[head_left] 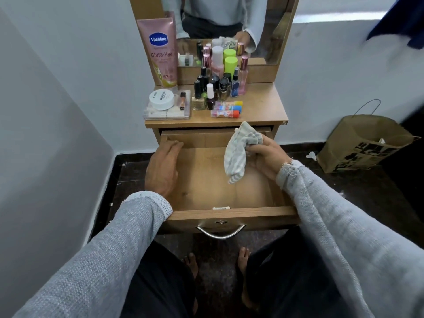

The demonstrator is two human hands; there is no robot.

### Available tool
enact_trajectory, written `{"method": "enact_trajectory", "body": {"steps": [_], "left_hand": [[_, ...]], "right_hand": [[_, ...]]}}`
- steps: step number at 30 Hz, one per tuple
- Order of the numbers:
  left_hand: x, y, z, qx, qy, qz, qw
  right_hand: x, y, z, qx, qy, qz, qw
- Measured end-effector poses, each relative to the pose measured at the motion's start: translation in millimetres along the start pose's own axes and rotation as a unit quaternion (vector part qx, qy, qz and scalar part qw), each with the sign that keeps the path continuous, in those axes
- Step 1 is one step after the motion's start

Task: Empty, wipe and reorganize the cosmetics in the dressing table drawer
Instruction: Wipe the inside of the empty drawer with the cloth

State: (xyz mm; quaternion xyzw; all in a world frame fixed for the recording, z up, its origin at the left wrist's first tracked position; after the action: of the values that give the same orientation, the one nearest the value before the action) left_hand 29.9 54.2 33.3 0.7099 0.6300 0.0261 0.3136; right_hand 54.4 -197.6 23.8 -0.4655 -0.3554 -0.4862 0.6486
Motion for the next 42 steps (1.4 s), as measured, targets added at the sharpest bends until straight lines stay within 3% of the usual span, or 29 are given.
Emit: {"method": "enact_trajectory", "body": {"steps": [3, 6, 9, 13, 17, 22, 26, 28, 33, 37, 40, 42], "left_hand": [[-14, -2, -1, 0.025, -0.002, 0.039, 0.999], [-19, -5, -2, 0.034, 0.003, 0.047, 0.998], [-19, -6, -2, 0.037, 0.011, 0.047, 0.998], [-23, -6, 4, 0.054, 0.018, 0.072, 0.996], [-24, -5, 12, 0.086, 0.034, 0.087, 0.992], [-20, -6, 17, 0.101, 0.029, 0.079, 0.991], [-20, -6, 18, 0.114, 0.03, 0.07, 0.991], [-18, -7, 18, 0.121, 0.028, 0.061, 0.99], [-15, -6, 19, 0.132, 0.017, 0.042, 0.99], [-13, -7, 19, 0.125, 0.005, 0.035, 0.992], [-13, -7, 19, 0.119, -0.004, 0.034, 0.992], [-13, -7, 20, 0.118, -0.007, 0.04, 0.992]], "right_hand": [[-6, -5, 5, -0.031, 0.145, 0.055, 0.987], [-13, -11, 8, -0.054, 0.189, 0.088, 0.977], [-14, -19, 15, -0.028, 0.12, 0.112, 0.986], [13, -16, 0, -0.126, -0.09, 0.044, 0.987], [71, -12, -12, -0.172, -0.182, -0.013, 0.968], [151, 7, -26, -0.289, -0.327, -0.155, 0.886], [167, 37, -16, -0.33, -0.526, -0.2, 0.758], [158, 56, -11, -0.323, -0.588, -0.183, 0.719], [115, 81, -9, -0.282, -0.632, -0.11, 0.714], [109, 58, -4, -0.283, -0.609, -0.255, 0.696], [105, 38, -2, -0.205, -0.65, -0.384, 0.623], [96, 38, -8, -0.14, -0.692, -0.38, 0.598]]}}
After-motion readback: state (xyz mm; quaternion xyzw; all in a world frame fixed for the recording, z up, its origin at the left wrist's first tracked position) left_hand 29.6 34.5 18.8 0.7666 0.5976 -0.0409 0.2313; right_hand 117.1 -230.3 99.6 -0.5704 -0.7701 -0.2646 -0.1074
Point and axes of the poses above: each hand's wrist, its own y-axis towards the middle knuckle, its own z-axis out of the palm, x = y × z, the point moved 6 cm from there along y, towards the middle knuckle, and after that the axes turned 9 degrees about -x, right-handed, at the moved point
